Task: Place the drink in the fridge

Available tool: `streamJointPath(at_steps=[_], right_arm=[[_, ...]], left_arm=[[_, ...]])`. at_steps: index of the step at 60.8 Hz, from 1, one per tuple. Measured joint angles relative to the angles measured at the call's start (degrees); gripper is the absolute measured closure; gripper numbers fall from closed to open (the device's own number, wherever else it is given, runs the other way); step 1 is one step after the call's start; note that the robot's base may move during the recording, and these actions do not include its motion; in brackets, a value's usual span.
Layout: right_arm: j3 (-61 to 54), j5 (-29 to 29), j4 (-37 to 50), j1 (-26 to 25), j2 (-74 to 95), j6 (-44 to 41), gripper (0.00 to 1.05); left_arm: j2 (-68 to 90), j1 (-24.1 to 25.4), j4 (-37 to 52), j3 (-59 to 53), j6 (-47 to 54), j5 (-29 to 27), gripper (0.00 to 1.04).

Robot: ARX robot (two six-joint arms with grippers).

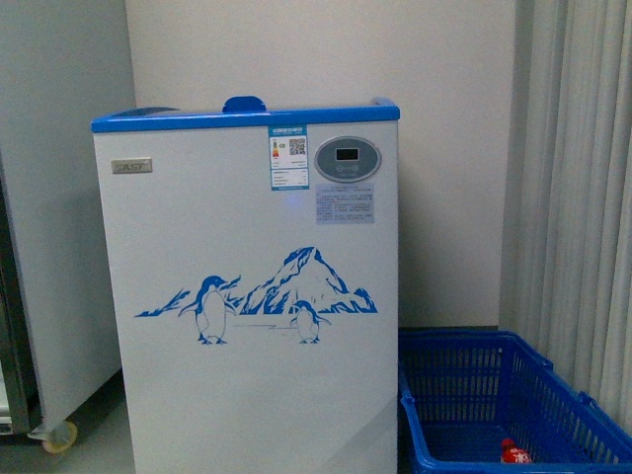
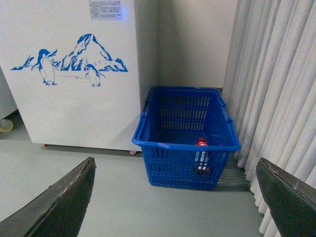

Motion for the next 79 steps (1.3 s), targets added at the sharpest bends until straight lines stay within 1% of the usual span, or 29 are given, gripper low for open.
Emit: streamJointPath(at_steps=[79], right_arm=[[0.0, 0.0, 0.0, 0.0, 0.0, 0.0, 0.07]], left_arm=[[0.0, 0.0, 0.0, 0.0, 0.0, 0.0, 0.08]])
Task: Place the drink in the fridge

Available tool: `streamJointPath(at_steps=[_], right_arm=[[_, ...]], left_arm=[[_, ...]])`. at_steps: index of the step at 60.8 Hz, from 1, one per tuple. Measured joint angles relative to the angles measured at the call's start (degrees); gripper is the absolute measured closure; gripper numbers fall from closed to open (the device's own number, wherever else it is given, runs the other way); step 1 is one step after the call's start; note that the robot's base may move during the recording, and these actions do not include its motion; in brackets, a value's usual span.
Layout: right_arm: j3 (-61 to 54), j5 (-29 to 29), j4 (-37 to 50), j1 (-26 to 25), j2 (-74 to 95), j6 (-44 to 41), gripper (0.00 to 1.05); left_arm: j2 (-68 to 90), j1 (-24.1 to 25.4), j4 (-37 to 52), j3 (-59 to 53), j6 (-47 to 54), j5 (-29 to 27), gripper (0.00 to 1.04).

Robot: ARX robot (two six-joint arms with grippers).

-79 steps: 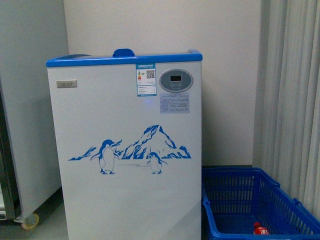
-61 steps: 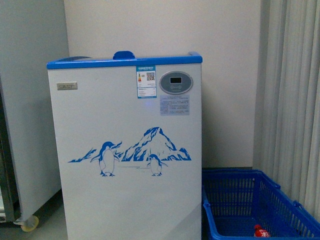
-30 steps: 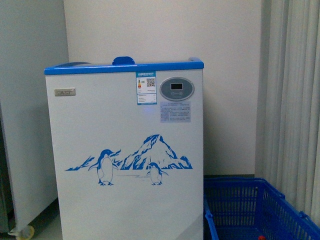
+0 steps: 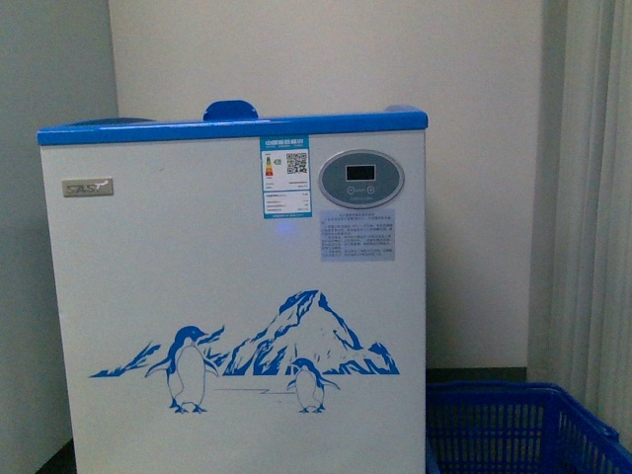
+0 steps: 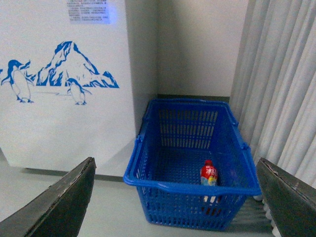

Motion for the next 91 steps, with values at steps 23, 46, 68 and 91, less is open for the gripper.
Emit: streamJointPath(at_steps=[23, 46, 68, 91], right_arm=[[0.0, 0.0, 0.0, 0.0, 0.0, 0.0, 0.07], [0.0, 0.0, 0.0, 0.0, 0.0, 0.0, 0.07], [0.0, 0.1, 0.0, 0.0, 0.1, 0.0, 0.07], [8.4, -5.0, 0.8, -28.0, 51.8, -2.5, 0.07]], left_arm=[[0.0, 0.0, 0.0, 0.0, 0.0, 0.0, 0.08], [0.0, 0.0, 0.0, 0.0, 0.0, 0.0, 0.08], [0.1, 0.0, 0.0, 0.0, 0.0, 0.0, 0.08], [0.1, 0.0, 0.0, 0.0, 0.0, 0.0, 0.08]])
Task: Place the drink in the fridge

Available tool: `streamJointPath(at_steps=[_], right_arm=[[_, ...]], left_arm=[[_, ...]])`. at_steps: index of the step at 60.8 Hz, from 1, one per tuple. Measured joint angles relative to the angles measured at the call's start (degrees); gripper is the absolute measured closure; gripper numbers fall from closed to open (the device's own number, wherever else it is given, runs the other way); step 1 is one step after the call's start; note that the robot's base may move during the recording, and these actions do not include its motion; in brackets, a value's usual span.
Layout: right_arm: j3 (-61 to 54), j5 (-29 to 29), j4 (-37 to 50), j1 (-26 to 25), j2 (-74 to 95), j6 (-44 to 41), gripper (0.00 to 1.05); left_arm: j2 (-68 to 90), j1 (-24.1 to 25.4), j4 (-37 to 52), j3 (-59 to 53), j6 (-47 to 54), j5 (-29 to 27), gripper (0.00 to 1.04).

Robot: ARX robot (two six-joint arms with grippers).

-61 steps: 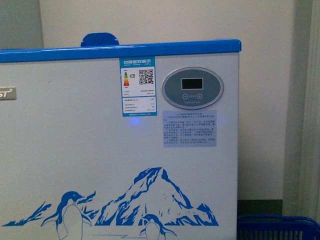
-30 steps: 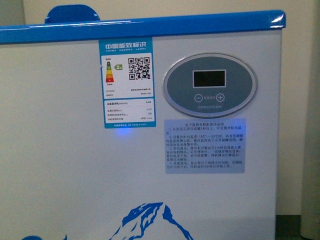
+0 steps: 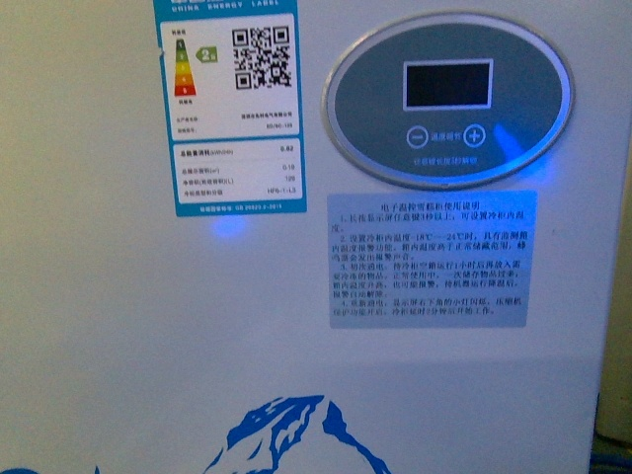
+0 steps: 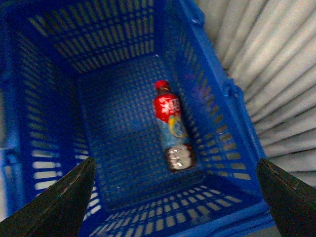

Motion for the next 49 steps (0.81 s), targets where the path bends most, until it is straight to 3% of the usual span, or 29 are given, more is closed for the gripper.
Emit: streamJointPath(at_steps=[9, 19, 33, 49], right_arm=[[4.7, 2.5, 25.6, -1.9, 35.5, -4.3, 0.07], [12.1, 7.2, 42.6, 3.4, 67.1, -4.7, 0.07], [22.6, 11.4, 46.6, 7.5, 87.6, -4.0, 0.07], [35.3, 14.6, 44.2, 9.2, 100.9, -3.5, 0.07]], left_arm=[[0.0, 0.0, 0.0, 0.0, 0.0, 0.0, 0.08], [0.0, 0.0, 0.0, 0.0, 0.0, 0.0, 0.08], [0.0, 0.0, 0.0, 0.0, 0.0, 0.0, 0.08], [0.0, 0.0, 0.0, 0.0, 0.0, 0.0, 0.08]])
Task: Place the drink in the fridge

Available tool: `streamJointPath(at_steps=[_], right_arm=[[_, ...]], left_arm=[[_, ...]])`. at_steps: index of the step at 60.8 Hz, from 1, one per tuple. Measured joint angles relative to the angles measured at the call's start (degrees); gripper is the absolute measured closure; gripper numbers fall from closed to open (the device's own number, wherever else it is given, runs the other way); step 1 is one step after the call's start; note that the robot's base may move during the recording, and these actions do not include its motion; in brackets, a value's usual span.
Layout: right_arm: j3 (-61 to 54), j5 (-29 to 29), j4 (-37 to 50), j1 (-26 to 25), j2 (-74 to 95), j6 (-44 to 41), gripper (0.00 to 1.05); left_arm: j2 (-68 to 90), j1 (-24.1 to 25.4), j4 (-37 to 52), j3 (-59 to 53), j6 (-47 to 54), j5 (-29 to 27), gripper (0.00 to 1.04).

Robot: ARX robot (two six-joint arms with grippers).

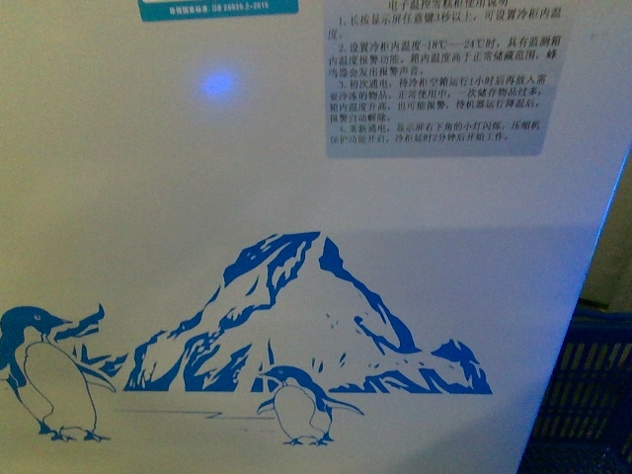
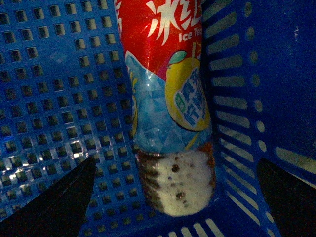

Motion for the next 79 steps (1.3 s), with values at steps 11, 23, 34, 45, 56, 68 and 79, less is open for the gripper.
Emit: streamJointPath(at_steps=[11, 23, 34, 45, 56, 68, 79], right_arm=[[7.8, 2.6, -2.1, 0.5, 6.8, 0.2, 0.07], [13.2, 4.7, -4.3, 0.3, 11.8, 1.2, 0.07], [16.7, 5.8, -6.7, 0.3, 15.6, 2.6, 0.07], [19.4, 5.9, -9.7, 0.7, 18.1, 5.0, 0.07], [20.0, 5.5, -10.3, 1.0, 18.5, 6.5, 0.16], [20.2, 4.1, -10.4, 1.0, 18.5, 7.3, 0.43], [19.8, 3.8, -10.1, 0.9, 17.5, 7.6, 0.58]], left_arm=[[0.0, 0.0, 0.0, 0.0, 0.0, 0.0, 0.08], [0.0, 0.0, 0.0, 0.0, 0.0, 0.0, 0.08], [0.0, 0.0, 0.0, 0.0, 0.0, 0.0, 0.08], [0.0, 0.0, 0.0, 0.0, 0.0, 0.0, 0.08], [0.0, 0.0, 0.0, 0.0, 0.0, 0.0, 0.08], [0.0, 0.0, 0.0, 0.0, 0.0, 0.0, 0.08], [0.0, 0.0, 0.0, 0.0, 0.0, 0.0, 0.08]])
